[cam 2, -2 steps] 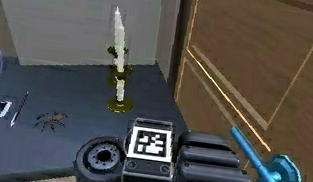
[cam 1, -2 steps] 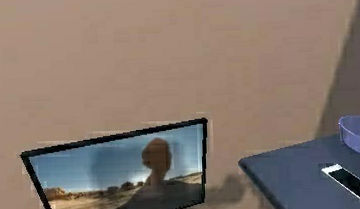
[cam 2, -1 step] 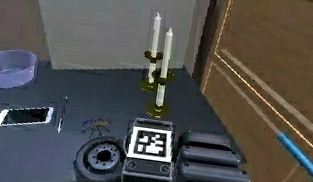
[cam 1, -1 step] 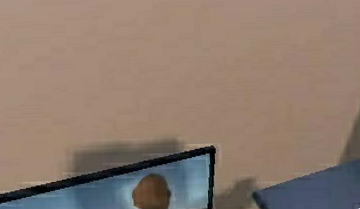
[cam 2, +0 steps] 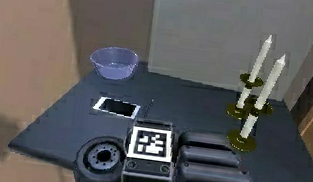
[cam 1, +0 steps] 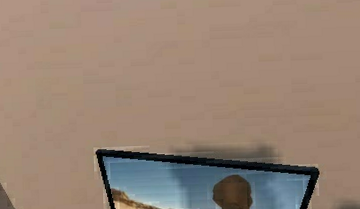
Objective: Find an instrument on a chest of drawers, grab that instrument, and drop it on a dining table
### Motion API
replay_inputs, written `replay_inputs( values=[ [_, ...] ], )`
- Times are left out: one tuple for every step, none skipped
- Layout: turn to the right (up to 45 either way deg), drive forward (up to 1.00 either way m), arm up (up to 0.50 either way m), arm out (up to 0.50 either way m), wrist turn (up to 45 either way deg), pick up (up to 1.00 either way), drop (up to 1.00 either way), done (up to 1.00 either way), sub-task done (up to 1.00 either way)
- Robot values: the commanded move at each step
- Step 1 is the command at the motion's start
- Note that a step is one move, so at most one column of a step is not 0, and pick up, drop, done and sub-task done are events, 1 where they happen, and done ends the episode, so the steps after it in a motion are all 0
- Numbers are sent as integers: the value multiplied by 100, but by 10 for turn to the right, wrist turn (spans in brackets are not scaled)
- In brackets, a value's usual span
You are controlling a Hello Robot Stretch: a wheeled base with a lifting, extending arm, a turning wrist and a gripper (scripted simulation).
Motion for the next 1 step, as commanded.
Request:
replay_inputs(
  values=[
    [0, 0, 0, 32, 0, 0, 0, 0, 0]
  ],
)
